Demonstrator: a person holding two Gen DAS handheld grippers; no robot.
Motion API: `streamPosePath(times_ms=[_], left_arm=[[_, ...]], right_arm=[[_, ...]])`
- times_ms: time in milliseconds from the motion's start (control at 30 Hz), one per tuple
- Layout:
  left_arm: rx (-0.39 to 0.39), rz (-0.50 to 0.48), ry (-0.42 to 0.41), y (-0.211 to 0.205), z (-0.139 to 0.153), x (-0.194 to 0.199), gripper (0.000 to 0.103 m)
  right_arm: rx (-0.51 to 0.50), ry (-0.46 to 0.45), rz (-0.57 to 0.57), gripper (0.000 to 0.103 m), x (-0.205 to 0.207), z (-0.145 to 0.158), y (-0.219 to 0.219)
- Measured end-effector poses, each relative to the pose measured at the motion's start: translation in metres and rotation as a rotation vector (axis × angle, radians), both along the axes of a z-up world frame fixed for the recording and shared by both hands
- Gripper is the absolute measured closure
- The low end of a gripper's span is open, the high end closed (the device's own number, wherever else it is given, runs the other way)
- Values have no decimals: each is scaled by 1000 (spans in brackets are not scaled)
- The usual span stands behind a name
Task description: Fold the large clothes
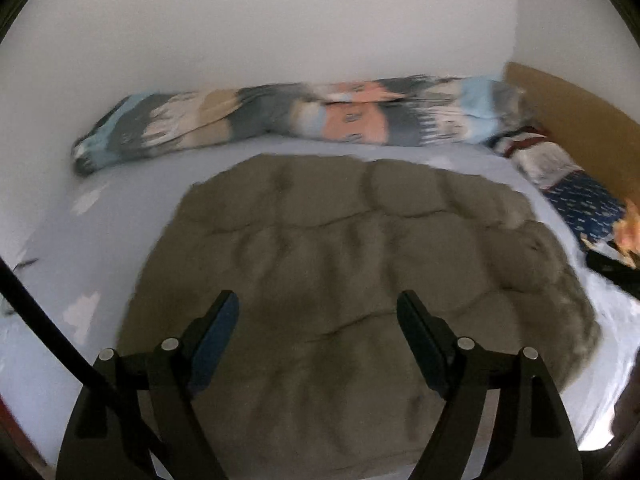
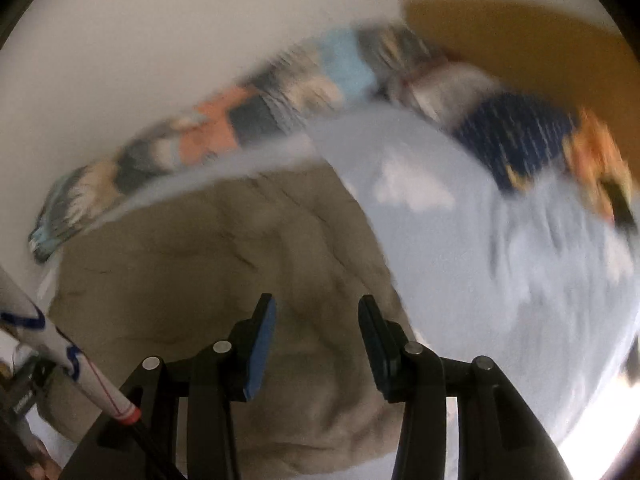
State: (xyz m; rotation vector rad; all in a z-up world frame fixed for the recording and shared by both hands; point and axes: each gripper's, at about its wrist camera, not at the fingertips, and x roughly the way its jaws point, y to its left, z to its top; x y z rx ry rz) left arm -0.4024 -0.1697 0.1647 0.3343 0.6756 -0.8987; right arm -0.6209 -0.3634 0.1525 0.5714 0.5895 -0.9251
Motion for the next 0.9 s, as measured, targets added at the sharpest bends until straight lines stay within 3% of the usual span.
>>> streamPosePath(times_ms=[133,233,300,467,533,633,733,800,900], left_arm=[[90,-49,6,-29,-21,-14,23],[170,-46,67,-44,-45,-1,22],[185,-42,111,-42,-55,4,19],[232,-55,101,-50,-63,5,18],[224,-55,114,-47,-57,5,18],[143,-63,131,-39,-35,9,19],[33,-22,47,-36,0,20,19],[20,12,3,-46,10,33,19],[54,57,18,-66,5,62,19]], right_arm=[[18,-38,168,56,37,1,17],[59,-26,207,56,57,-9,19],[104,16,233,56,73,-21,18],[171,130,240,54,92,-52,13],[177,149,246,53,95,-56,10],[209,144,251,53,95,-57,2],[222,63,239,53,84,-41,-4],[131,-24,204,52,71,-12,-9],[26,-55,161,46,70,10,-24]])
